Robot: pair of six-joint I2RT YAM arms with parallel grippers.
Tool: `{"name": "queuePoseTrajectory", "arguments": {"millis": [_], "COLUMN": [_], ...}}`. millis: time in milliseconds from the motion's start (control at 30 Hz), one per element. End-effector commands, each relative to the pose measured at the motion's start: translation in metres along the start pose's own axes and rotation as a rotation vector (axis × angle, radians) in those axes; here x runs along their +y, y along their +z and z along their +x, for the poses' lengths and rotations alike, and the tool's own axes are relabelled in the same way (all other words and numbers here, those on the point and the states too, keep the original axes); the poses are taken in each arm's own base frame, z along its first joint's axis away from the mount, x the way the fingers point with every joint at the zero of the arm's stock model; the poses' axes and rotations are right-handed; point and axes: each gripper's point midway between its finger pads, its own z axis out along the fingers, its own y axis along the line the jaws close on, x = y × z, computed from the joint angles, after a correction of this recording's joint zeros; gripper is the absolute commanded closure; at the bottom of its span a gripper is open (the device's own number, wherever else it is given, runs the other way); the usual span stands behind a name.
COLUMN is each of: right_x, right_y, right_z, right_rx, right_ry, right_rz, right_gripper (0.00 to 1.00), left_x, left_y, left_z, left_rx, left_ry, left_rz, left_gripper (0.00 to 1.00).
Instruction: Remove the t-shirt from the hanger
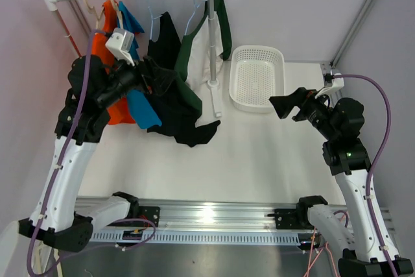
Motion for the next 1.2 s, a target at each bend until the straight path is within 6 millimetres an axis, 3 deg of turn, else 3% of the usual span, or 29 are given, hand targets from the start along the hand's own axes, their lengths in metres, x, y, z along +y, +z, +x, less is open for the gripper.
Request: {"name": "queuePoseTrajectory", "arguments": {"millis": [0, 133, 167, 300, 500, 567, 633, 767, 1000, 1167], "right_x": [-0.001, -0.006, -0.005, -0.002, 0.002, 0.004, 0.006, 0.008, 0.010, 0.011], "right_y": [0.000, -0.003, -0.003, -0.006, -0.010, -0.011, -0.012, -0.014, -0.016, -0.018], "right_z": [-0.005, -0.011, -0.012, -0.018, -0.024, -0.025, -0.026, -0.030, -0.034, -0.039], "right_rx": [-0.026, -0.050, -0.055, -0.079, -0.096, -0.100, -0.108, -0.119, -0.128, -0.136], "right_ry": [-0.012, -0.011, -0.011, -0.015, -0.034, -0.036, -0.040, -0.050, -0.057, -0.071], "right_rz": [0.012, 0.050, 0.046, 0.043, 0.034, 0.029, 0.022, 0.018, 0.017, 0.021], "right_gripper": [0.00, 0.01, 0.01, 0.01, 0.01, 0.01, 0.01, 0.01, 0.01, 0.00], "left_x": [-0.006, 0.003, 0.009, 0.023, 0.054, 0.061, 0.074, 0.080, 0.095, 0.106], "left_y": [0.011, 0.042, 0.061, 0.103, 0.154, 0.161, 0.176, 0.199, 0.231, 0.256], "left_z": [-0.031, -0.054, -0.053, -0.068, -0.071, -0.081, -0.077, -0.082, -0.087, -0.076], "left_rx": [-0.062, -0.076, -0.048, -0.037, -0.068, -0.112, -0.117, -0.197, -0.283, -0.268], "left_ry": [0.057, 0.073, 0.066, 0.085, 0.136, 0.154, 0.161, 0.228, 0.256, 0.243], "left_rz": [0.031, 0.012, 0.012, -0.003, -0.064, -0.088, -0.126, -0.098, -0.117, -0.126], "left_gripper": [0.01, 0.00, 0.01, 0.01, 0.01, 0.01, 0.03, 0.10, 0.10, 0.16]}}
